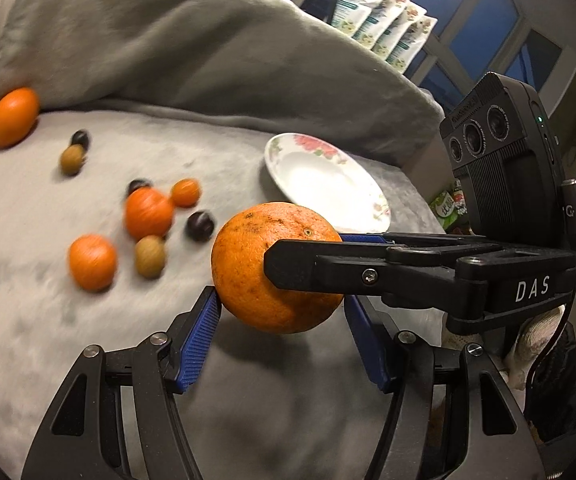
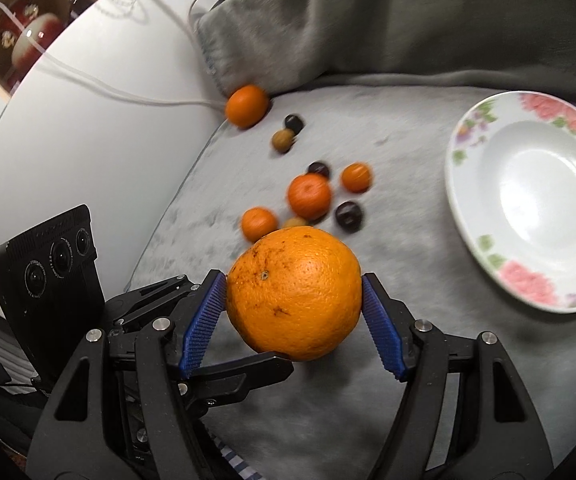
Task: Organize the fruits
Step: 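Carry the large orange with the left tool and release it onto the plate, then grasp a mandarin with the left tool while the right tool grasps another mandarin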
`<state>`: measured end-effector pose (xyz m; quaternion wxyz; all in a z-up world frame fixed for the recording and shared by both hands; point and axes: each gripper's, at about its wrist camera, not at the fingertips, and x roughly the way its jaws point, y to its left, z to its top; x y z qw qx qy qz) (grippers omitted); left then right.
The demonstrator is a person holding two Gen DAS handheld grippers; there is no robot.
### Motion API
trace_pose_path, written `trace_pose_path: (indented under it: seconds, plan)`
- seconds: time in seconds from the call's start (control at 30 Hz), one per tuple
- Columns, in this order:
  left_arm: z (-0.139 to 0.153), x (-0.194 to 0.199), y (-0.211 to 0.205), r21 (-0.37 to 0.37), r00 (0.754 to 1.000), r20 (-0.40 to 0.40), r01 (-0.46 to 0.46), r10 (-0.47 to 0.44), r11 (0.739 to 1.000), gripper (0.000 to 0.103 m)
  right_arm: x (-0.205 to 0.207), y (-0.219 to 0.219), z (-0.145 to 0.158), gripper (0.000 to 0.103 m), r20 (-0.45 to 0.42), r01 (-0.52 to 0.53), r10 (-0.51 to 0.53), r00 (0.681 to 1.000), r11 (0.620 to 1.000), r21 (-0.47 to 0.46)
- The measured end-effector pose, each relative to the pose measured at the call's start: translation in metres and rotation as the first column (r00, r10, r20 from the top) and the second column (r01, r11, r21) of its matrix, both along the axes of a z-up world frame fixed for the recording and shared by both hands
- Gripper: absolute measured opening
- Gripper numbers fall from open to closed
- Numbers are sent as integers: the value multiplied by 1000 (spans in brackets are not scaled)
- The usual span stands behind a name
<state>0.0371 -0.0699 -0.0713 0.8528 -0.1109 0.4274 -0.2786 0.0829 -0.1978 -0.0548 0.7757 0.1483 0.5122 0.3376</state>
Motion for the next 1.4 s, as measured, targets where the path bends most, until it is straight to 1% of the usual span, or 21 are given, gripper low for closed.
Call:
trace_pose_path:
  seconds: [0.27, 0.6, 0.8, 0.83, 0.93, 0.97, 1.03, 1.1, 1.17, 1.2, 1.23, 1.37, 1.4]
  plan:
    - [8, 21, -33, 6, 998, 30, 57, -57, 998, 64, 18, -39, 6, 71, 16, 74, -74, 997, 997, 8]
    - [9, 44, -64, 7, 996, 16, 92, -93, 996, 64, 31, -74, 4, 71, 20, 126, -126, 992, 992, -2]
    - [7, 52, -75, 13, 994, 1, 110, -110, 994, 64, 38, -87, -5, 71, -2, 160, -160, 987, 987, 2]
    - [7, 53, -77, 29, 992, -19, 128, -128, 991, 64, 39, -88, -6, 71, -4, 166, -166, 986, 986, 2]
    - [7, 54, -80, 35, 991, -22, 134, -133, 990, 64, 40, -93, -6, 72, -4, 180, -180, 984, 984, -7]
    - [8, 54, -82, 43, 991, -19, 136, -135, 990, 62, 40, -94, -6, 72, -5, 189, -189, 982, 982, -14]
    - [9, 51, -82, 46, 990, -11, 139, -139, 989, 61, 41, -98, -4, 72, 21, 228, -227, 974, 973, -43]
    - [11, 51, -81, 49, 990, -6, 141, -141, 989, 61, 40, -105, 2, 72, 57, 256, -253, 966, 966, -46]
    - [14, 49, -79, 59, 991, 8, 134, -135, 989, 61, 40, -111, 9, 75, 83, 282, -278, 957, 958, -42]
    - [15, 48, -76, 60, 991, 12, 129, -130, 990, 61, 40, -114, 13, 81, 97, 293, -288, 953, 955, -45]
    - [16, 47, -74, 58, 992, 14, 126, -127, 990, 61, 40, -116, 16, 83, 113, 306, -299, 948, 951, -50]
    - [19, 43, -66, 62, 993, 27, 113, -115, 992, 61, 36, -122, 27, 85, 173, 352, -335, 926, 933, -79]
    - [19, 42, -64, 65, 993, 29, 111, -113, 992, 61, 35, -123, 29, 87, 188, 362, -341, 921, 928, -90]
